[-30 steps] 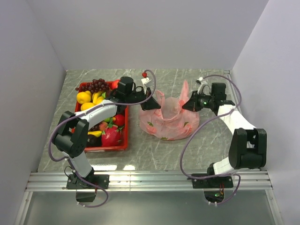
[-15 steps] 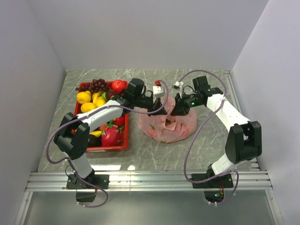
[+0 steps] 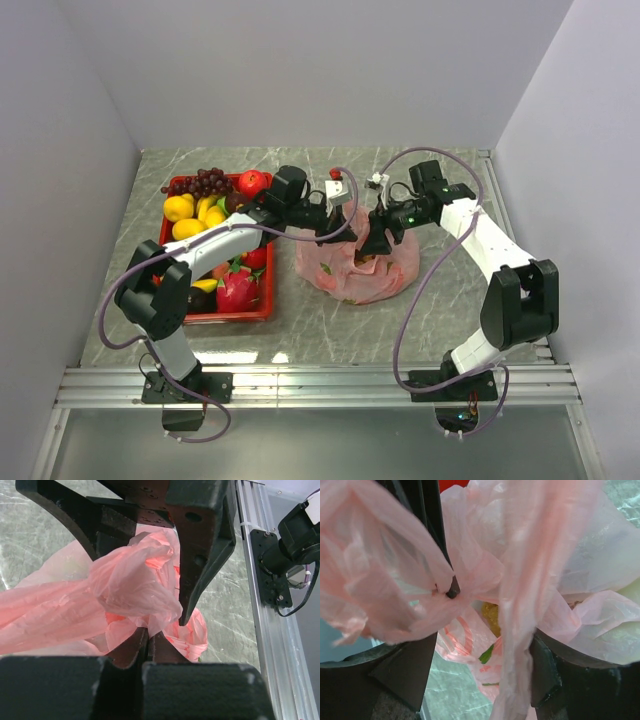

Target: Place the fake fruits into the plastic bag and tie a complex knot

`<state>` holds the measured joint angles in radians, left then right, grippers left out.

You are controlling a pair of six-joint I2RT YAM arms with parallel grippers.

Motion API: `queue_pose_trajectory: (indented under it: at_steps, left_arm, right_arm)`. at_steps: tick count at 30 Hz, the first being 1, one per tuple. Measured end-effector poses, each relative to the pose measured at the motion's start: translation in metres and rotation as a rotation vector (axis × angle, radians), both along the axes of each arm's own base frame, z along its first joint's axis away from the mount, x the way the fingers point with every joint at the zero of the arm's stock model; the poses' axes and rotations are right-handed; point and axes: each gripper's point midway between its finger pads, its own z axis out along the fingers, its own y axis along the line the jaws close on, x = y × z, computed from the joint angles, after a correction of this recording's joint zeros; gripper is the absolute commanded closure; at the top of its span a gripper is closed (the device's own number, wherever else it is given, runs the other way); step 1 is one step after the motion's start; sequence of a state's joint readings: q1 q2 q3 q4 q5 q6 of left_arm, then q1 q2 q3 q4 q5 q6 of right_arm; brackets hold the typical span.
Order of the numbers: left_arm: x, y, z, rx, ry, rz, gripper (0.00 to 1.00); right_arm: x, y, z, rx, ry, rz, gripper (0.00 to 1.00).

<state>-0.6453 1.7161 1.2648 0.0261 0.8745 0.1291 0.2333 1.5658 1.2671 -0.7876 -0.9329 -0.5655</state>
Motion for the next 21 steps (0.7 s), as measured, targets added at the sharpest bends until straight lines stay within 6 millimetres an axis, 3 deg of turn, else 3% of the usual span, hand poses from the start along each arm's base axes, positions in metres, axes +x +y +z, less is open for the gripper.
queue_pose_trajectory:
  at_steps: [3,5,8,17,18,21]
  left_arm:
    - [0.001,-0.001,-0.001,0.002,0.003,-0.001,0.99]
    - [0.004,-0.003,-0.001,0.002,0.001,0.0,0.99]
    - [0.006,-0.004,-0.004,0.007,0.008,-0.001,0.98]
    - [0.006,-0.007,-0.01,0.034,0.014,-0.005,0.99]
    - [0.006,-0.008,-0.01,0.038,0.01,-0.005,0.99]
    - [0.006,-0.012,-0.013,0.052,0.004,-0.007,0.95]
  right_arm:
    - [-0.001,0.001,0.001,0.005,0.009,-0.004,0.33]
    - [-0.001,0.002,0.001,0.007,0.012,-0.005,0.47]
    - [0.001,0.003,0.002,0.009,0.008,-0.01,0.59]
    - [0.003,0.004,0.003,0.014,0.016,-0.022,0.6]
    - [0.003,0.004,0.003,0.015,0.017,-0.023,0.64]
    - [0.005,0.005,0.002,0.016,0.02,-0.025,0.94]
